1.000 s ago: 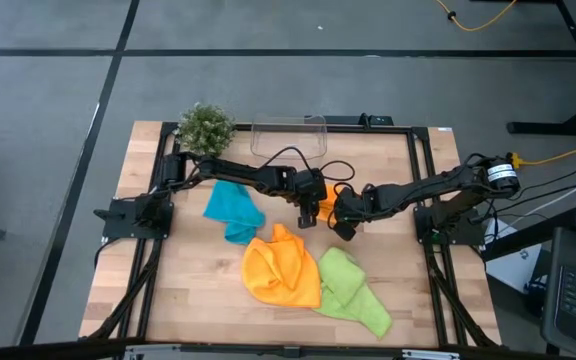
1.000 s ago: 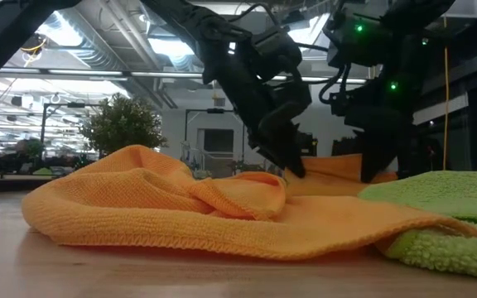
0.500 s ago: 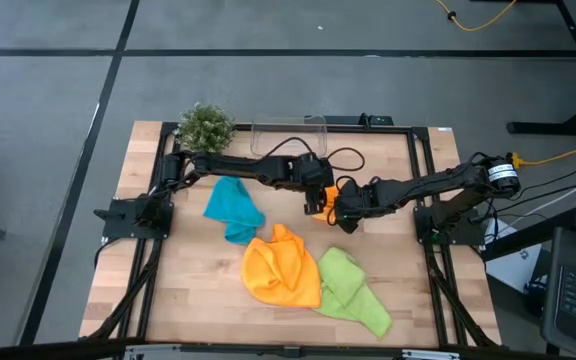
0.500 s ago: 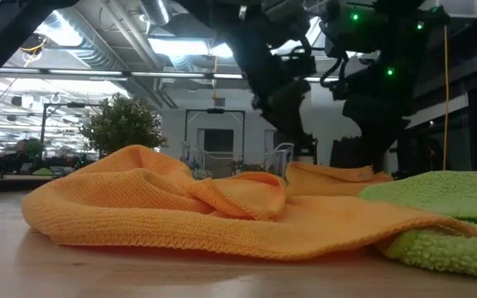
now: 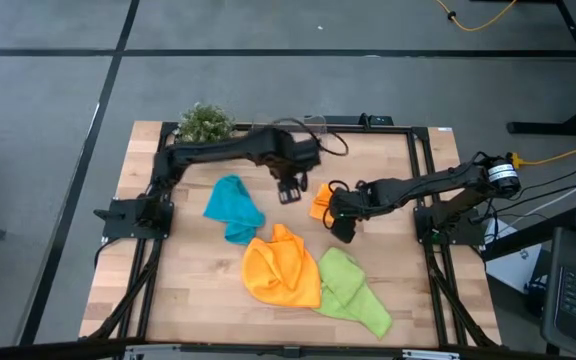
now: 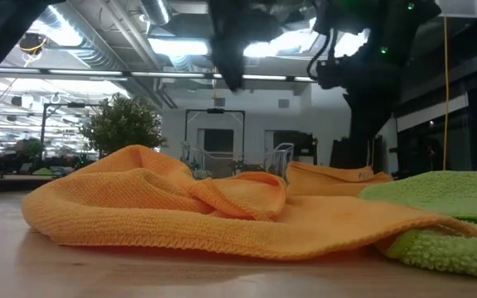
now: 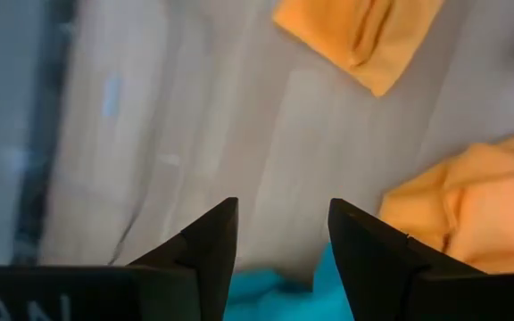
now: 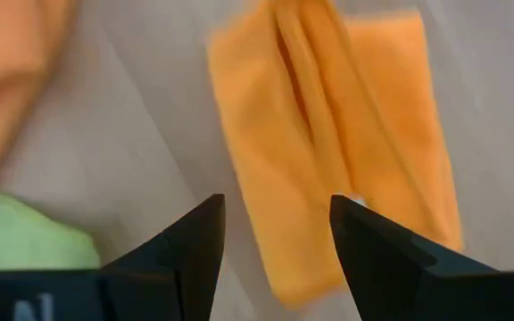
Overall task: Fold microfiber towels
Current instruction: Fold the top orange microfiber cloth
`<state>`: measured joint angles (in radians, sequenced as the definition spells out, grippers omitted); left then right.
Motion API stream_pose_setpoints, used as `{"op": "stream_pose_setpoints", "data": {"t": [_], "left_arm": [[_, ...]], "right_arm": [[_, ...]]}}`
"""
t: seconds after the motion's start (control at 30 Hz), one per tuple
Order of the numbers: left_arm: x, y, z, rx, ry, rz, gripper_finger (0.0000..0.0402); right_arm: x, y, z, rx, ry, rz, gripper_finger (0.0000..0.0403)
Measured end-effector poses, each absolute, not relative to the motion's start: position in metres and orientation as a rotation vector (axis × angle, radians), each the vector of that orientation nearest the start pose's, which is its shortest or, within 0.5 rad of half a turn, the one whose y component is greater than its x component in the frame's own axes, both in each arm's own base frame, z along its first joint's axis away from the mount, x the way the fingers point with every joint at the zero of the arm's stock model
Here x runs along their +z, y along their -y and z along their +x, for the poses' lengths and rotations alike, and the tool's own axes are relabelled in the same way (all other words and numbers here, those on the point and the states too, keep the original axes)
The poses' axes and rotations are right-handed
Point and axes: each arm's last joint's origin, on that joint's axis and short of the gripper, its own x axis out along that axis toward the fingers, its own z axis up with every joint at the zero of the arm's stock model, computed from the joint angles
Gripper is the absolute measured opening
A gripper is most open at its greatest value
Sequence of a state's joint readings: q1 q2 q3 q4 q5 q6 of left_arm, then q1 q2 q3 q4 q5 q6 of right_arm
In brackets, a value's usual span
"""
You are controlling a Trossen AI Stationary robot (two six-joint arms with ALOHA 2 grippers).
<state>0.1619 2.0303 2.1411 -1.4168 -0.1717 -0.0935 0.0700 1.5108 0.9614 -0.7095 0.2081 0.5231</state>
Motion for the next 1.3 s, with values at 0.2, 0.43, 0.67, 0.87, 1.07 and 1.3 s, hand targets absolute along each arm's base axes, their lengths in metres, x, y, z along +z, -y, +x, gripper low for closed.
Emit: {"op": "stream_pose_setpoints", "data": {"t": [0.2, 0.43, 0.67, 0.87, 1.07, 1.3], "left_arm": [[0.392, -0.067, 0.350, 0.476, -1.123, -0.121, 0.0168], [0.417, -0.059, 0.331, 0.632, -1.001, -0.110, 0.0168], [0.413, -0.058, 0.337, 0.637, -0.998, -0.100, 0.0168], [0.411, -0.059, 0.339, 0.637, -0.990, -0.103, 0.0168], [0.407, -0.059, 0.340, 0.638, -1.006, -0.100, 0.0168], [0.394, -0.060, 0.343, 0.639, -1.046, -0.094, 0.0168]], "right_arm": [[0.198, -0.014, 0.292, -0.302, -0.948, 0.185, 0.0205], [0.175, -0.003, 0.293, -0.311, -0.917, 0.171, 0.0205], [0.155, 0.033, 0.288, -0.498, -0.946, 0.206, 0.0205], [0.154, 0.057, 0.283, -0.640, -0.934, 0.235, 0.0205], [0.155, 0.065, 0.279, -0.680, -0.953, 0.235, 0.0205], [0.197, 0.060, 0.285, -0.475, -0.819, 0.292, 0.0205]]}}
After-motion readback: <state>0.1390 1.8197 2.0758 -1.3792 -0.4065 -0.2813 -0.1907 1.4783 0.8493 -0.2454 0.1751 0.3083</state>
